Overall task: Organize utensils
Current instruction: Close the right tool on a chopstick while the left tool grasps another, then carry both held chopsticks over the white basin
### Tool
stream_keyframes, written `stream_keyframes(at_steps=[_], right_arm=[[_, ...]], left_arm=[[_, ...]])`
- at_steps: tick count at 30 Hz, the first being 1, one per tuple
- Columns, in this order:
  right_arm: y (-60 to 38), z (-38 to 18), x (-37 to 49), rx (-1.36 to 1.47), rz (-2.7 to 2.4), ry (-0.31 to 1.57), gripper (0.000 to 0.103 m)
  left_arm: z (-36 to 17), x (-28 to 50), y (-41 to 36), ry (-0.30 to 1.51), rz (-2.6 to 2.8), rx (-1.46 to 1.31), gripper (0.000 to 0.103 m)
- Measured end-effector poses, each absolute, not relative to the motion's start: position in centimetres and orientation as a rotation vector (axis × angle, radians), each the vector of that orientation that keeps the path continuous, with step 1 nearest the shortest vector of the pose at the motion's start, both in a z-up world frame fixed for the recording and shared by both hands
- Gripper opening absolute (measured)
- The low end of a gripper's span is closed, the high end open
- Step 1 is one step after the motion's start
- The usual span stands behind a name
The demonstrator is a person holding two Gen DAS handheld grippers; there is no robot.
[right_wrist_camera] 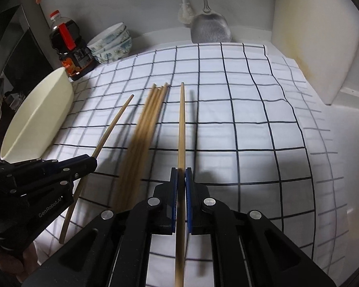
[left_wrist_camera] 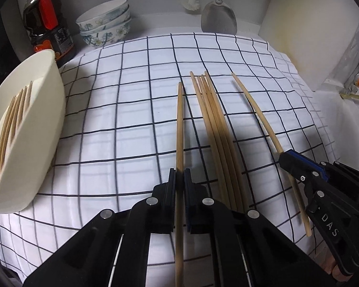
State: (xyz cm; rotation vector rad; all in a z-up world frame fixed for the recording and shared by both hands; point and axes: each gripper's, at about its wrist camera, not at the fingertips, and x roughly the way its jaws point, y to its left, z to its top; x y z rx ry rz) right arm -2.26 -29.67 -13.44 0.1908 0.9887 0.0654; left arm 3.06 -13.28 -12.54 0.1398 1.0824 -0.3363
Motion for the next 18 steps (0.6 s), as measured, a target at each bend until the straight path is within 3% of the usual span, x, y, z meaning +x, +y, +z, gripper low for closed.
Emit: stream_keyframes(at_steps=[18], right_arm=[[-21.8, -5.6, 0.0, 0.160, 0.162, 0.888, 0.006]], left_arm=[[-3.8, 4.9, -3.7, 0.940, -0.287, 0.060, 0.007]])
